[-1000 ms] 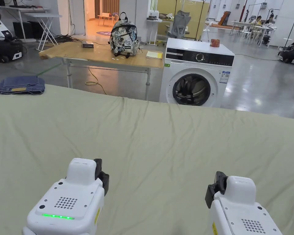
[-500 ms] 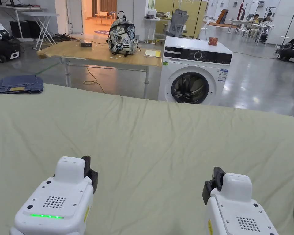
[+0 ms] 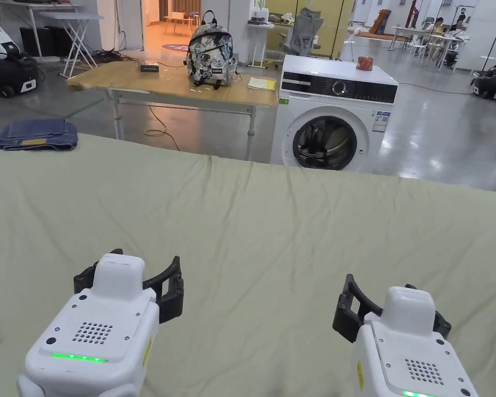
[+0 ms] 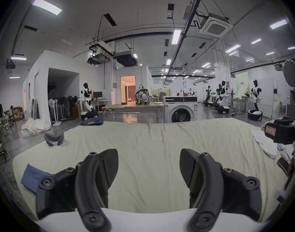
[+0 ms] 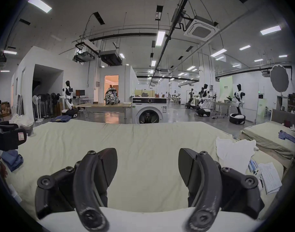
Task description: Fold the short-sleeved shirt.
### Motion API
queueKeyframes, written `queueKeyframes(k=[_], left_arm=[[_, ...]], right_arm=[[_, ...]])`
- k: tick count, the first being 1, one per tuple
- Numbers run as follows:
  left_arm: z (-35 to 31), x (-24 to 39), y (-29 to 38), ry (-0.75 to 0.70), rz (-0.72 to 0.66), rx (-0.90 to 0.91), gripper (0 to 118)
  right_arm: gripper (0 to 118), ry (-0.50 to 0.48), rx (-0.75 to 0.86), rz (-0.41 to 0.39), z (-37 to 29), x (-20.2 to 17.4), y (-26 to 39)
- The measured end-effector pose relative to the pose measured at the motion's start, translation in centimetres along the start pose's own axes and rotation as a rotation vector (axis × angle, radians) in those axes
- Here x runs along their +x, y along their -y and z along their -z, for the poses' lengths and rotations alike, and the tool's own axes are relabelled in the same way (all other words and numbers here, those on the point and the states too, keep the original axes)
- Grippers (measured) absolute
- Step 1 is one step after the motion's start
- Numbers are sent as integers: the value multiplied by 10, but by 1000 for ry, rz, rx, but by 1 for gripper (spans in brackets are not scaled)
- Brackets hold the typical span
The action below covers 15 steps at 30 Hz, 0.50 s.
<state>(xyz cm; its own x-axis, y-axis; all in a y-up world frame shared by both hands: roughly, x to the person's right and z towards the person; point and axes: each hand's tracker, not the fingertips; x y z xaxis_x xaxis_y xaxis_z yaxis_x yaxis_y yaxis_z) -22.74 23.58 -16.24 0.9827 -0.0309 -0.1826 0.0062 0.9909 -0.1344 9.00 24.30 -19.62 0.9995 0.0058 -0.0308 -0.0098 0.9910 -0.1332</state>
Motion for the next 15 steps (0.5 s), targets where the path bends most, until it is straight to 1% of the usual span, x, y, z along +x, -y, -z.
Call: queueKeyframes(k=[2,6,9,12,13,15], left_arm=[[1,1,-1,-7,3,0,82],[3,-2,-1,-13,-12,-10,82],[7,-6,1,-30,-30,-18,82],[9,-11,1,-14,-64,-30,82],[10,-12,1,-9,-70,-32,82],[11,-13,1,-6,-73,-33,82]], right_arm=[[81,1,0,-3,0,-1,0],[89,-3,1,-5,1,-2,0],[89,-5,3,6,3,-2,0],[89,-7,-1,15,7,-3,-2],[89,3,3,18,8,-4,-1],[89,82,-9,-27,12,-10,-3]])
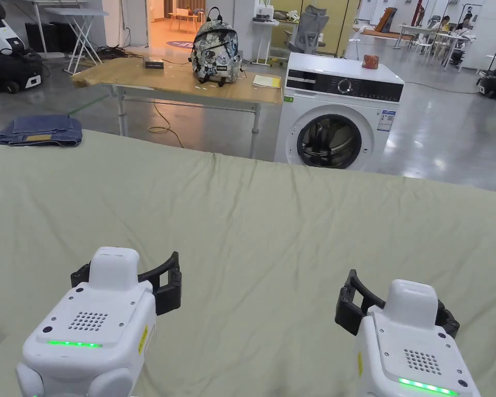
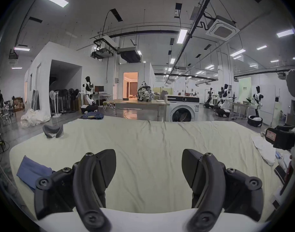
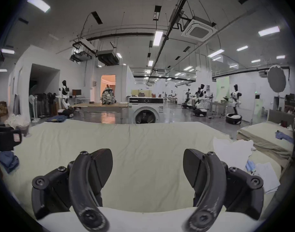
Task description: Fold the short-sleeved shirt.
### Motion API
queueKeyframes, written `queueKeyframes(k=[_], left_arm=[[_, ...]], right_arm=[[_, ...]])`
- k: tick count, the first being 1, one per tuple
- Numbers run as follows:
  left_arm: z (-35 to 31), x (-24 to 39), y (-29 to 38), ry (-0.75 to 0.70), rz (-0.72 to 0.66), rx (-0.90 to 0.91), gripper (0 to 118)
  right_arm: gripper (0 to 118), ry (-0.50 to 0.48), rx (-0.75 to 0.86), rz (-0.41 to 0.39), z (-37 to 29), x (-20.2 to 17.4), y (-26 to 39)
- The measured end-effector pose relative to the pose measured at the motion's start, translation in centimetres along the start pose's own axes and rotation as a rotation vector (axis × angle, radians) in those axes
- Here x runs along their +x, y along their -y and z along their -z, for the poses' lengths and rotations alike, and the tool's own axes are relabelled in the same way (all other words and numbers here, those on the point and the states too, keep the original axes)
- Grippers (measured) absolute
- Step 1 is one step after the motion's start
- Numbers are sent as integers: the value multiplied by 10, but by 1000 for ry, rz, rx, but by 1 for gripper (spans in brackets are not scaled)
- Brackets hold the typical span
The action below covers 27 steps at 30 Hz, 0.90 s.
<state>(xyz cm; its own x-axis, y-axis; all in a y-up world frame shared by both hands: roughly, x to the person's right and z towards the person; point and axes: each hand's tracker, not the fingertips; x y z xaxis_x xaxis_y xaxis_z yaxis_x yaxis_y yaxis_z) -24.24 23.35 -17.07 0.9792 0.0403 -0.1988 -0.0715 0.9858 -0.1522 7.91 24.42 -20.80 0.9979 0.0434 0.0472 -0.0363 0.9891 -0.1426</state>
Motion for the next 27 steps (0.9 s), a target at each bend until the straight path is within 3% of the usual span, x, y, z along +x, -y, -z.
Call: queueKeyframes(k=[5,9,13,20,27], left_arm=[[-1,0,-2,22,14,20,82],[-1,1,-3,40,21,28,82],[3,2,-4,4,28,14,82],[1,-4,-4,7,-20,37,82],[1,-1,-5,-16,35,86,82]], right_arm=[[91,-53,-15,35,6,2,-4],[93,13,-75,60,9,-4,-13],[93,-29,-80,114,9,1,-20],[93,41,-88,98,10,-9,-28],[93,42,-121,111,14,-11,-24]])
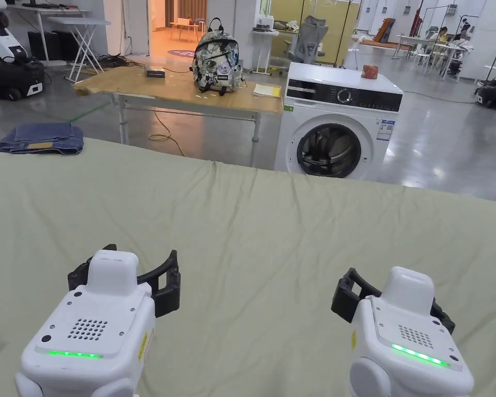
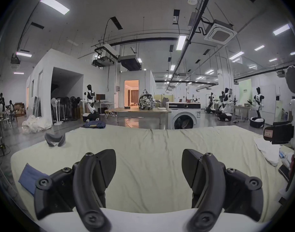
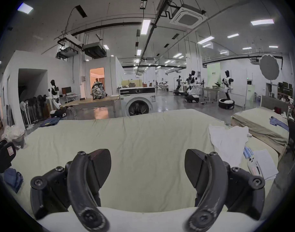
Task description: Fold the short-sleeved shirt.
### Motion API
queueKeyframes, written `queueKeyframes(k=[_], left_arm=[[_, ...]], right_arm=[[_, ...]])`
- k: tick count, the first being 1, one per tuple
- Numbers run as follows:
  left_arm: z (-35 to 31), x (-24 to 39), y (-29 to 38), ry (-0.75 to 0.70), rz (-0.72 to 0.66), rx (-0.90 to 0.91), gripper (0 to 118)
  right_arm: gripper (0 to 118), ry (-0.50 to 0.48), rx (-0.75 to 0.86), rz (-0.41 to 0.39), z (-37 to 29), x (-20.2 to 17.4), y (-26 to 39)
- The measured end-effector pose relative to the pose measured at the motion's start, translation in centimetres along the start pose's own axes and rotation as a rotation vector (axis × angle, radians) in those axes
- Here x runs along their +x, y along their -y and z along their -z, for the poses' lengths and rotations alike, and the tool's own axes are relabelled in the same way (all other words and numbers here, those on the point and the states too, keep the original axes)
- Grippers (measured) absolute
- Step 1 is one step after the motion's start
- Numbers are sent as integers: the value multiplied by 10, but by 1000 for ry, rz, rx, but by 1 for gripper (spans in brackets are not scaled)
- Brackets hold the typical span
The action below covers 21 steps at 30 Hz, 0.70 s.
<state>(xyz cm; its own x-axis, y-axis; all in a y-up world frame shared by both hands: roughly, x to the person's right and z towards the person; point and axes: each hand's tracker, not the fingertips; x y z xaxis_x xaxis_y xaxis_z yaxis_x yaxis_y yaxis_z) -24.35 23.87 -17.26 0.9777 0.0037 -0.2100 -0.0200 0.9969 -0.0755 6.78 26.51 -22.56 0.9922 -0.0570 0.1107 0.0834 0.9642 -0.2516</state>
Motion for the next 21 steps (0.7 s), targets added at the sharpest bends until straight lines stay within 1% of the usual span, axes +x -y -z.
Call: queueKeyframes(k=[6,11,16,17,18,20,21], left_arm=[[1,2,-3,-4,33,-8,82],[5,1,-2,-31,63,-41,83],[6,-6,1,-33,6,-46,83],[7,-7,3,-30,-7,-46,83],[7,-7,3,-27,-14,-47,83],[6,-8,3,-20,-25,-41,83],[6,-8,4,-15,-28,-37,83]], right_arm=[[93,55,-18,-32,5,-5,4],[93,50,-37,-36,6,-3,4],[93,39,-47,-40,8,0,5],[93,62,-52,-55,9,-2,5],[93,61,-52,-52,9,-2,5],[93,6,-38,-33,8,2,5],[93,13,-43,-40,8,2,5]])
